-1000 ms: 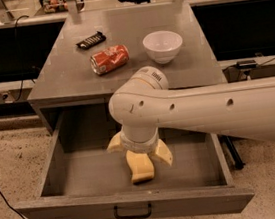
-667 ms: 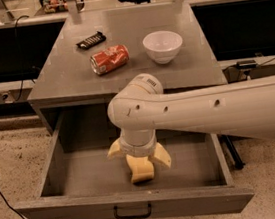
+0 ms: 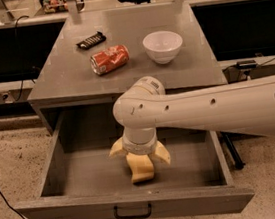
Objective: Pick sponge from top drawer and place on counter
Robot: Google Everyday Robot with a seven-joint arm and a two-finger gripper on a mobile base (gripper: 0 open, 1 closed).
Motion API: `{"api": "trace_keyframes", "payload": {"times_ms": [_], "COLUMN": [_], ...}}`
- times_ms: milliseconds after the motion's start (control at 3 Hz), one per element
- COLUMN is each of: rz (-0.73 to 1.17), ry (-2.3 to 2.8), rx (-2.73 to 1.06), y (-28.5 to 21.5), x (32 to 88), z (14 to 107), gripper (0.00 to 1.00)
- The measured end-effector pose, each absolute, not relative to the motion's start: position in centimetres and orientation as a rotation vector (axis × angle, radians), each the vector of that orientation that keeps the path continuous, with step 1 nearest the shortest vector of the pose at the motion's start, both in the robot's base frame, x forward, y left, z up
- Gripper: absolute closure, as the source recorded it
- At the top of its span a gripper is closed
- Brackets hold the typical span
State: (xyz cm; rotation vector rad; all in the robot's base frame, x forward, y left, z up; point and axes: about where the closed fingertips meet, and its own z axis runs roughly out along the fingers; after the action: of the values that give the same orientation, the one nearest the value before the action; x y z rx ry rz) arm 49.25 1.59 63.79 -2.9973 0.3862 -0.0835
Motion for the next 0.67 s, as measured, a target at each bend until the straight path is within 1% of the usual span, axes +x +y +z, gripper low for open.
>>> {"api": "trace_keyframes", "payload": {"times_ms": [333, 667], "rz": [-0.052, -0.036], "ry": [0.342, 0.303], "rx": [-3.015, -3.034], "y": [2.2, 3.1], "x": [49.6, 49.7], "z": [62.0, 60.7], "gripper": [0.17, 0.4]}}
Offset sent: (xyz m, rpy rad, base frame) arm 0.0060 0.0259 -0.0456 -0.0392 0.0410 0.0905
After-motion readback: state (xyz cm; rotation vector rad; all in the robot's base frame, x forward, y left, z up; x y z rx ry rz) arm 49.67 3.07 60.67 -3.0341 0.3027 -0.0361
